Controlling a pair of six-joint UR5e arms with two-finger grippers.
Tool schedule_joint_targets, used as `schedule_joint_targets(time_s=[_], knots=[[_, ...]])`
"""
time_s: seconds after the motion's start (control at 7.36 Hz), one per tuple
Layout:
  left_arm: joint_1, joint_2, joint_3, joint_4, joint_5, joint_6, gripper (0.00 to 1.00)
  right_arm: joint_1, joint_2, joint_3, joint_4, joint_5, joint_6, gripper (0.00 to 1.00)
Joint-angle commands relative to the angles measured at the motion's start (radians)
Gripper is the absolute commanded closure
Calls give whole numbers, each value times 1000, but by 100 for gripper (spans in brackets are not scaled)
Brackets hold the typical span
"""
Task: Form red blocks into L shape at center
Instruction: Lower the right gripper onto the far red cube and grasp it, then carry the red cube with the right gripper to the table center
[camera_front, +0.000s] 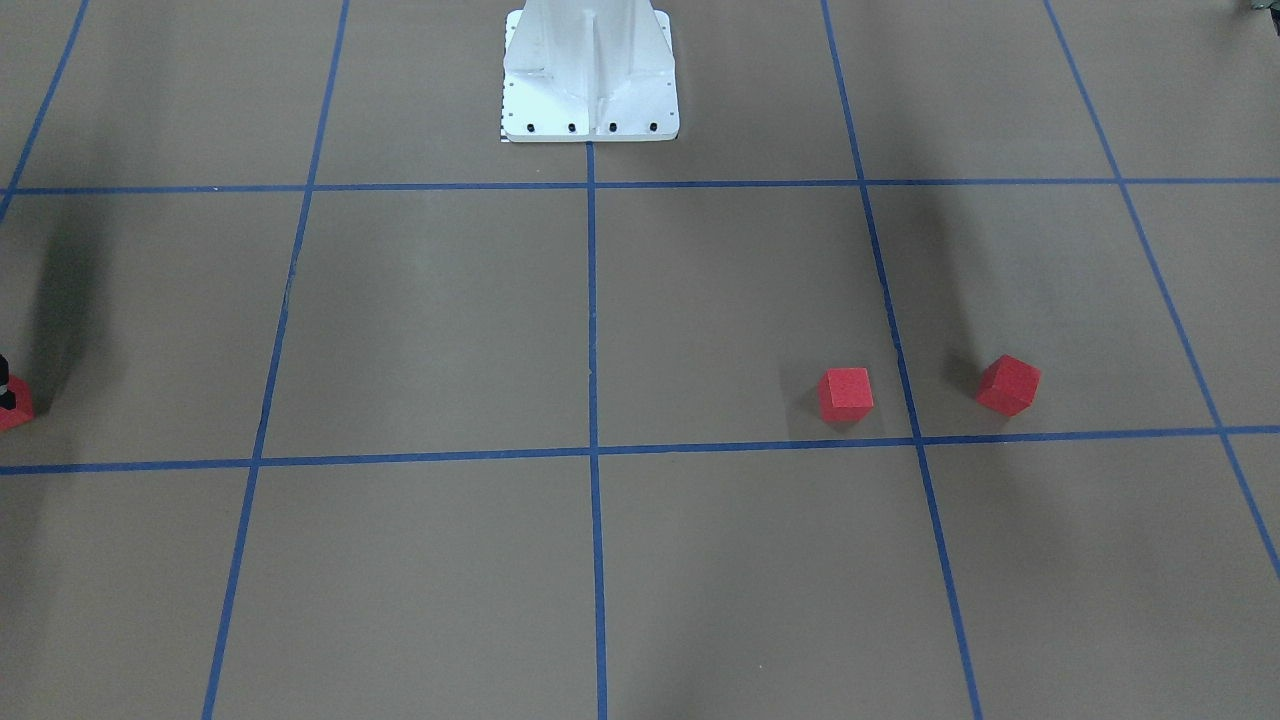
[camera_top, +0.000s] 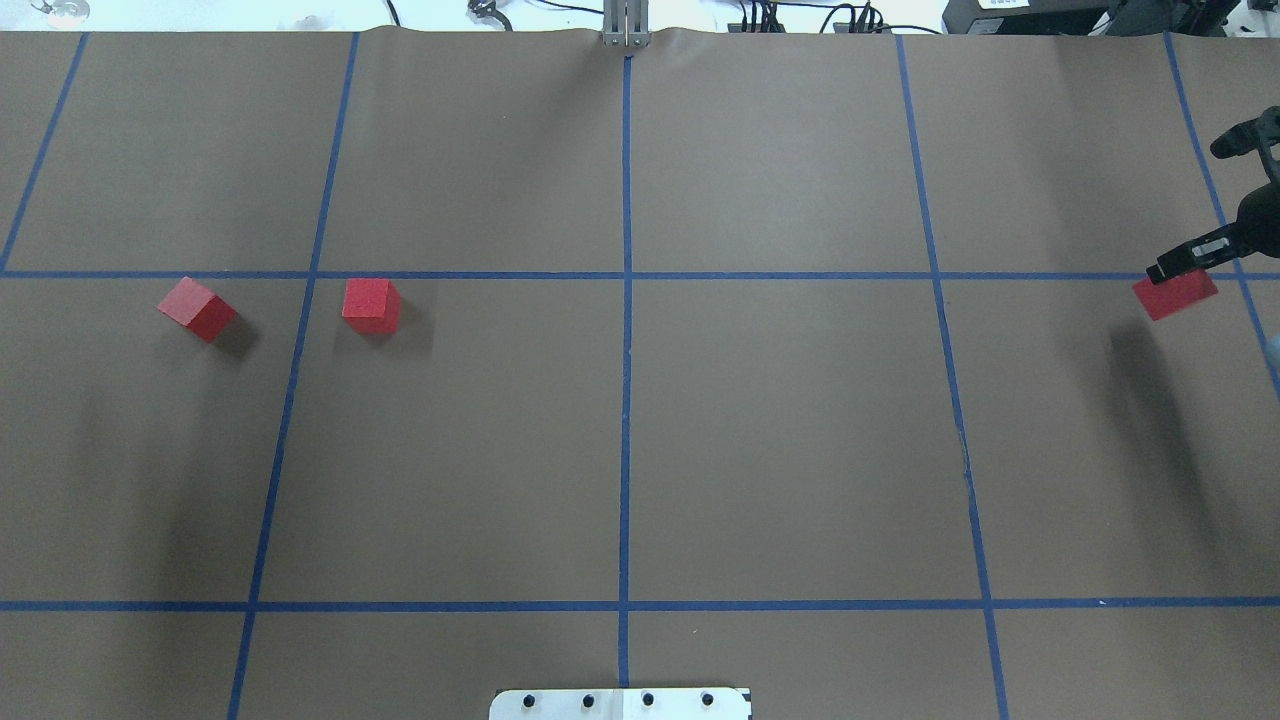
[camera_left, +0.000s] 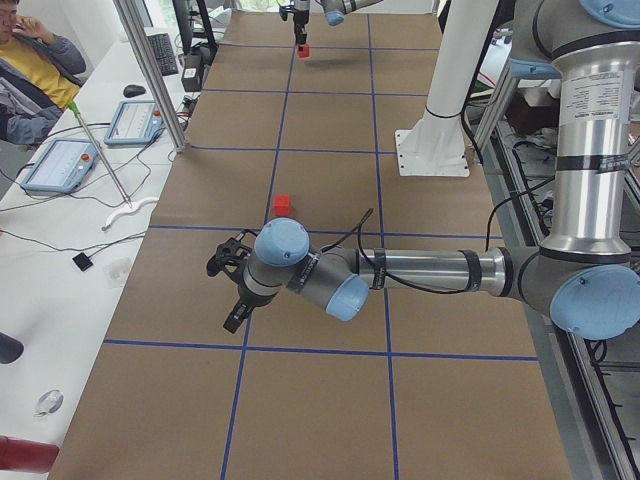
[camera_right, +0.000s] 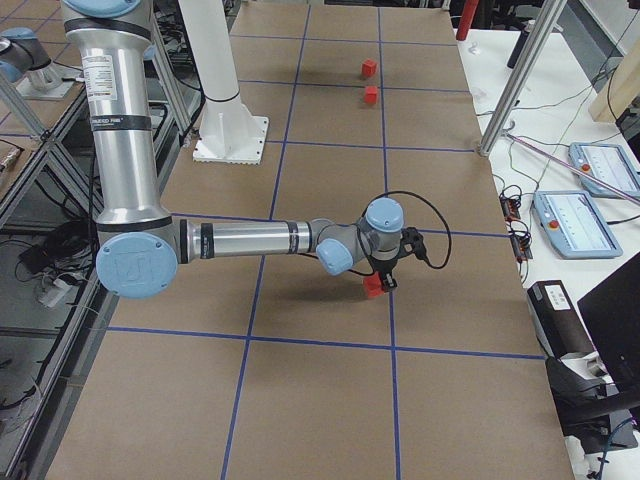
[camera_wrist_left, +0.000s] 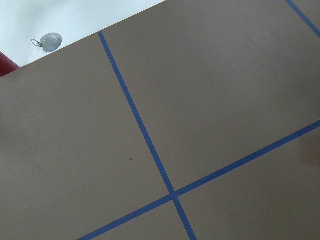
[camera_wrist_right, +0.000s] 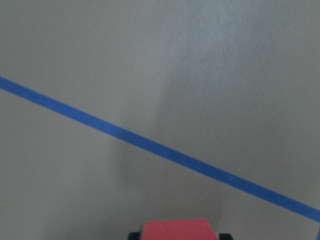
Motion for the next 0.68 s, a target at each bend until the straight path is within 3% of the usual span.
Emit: schedule_joint_targets(time_s=[0.0,0.14,0.27,0.54], knots=[[0,0,0,0,0,-1,0,-108,70,223,-189,-12,304,100],[1,0,0,0,-2,-1,0,-208,148,234,-193,-52,515,100],[2,-2,0,0,-2,1,0,-342,241,234,-217,-163,707,100],[6,-2,0,0,-2,-1,0,-516,465,224,-452,-307,857,100]])
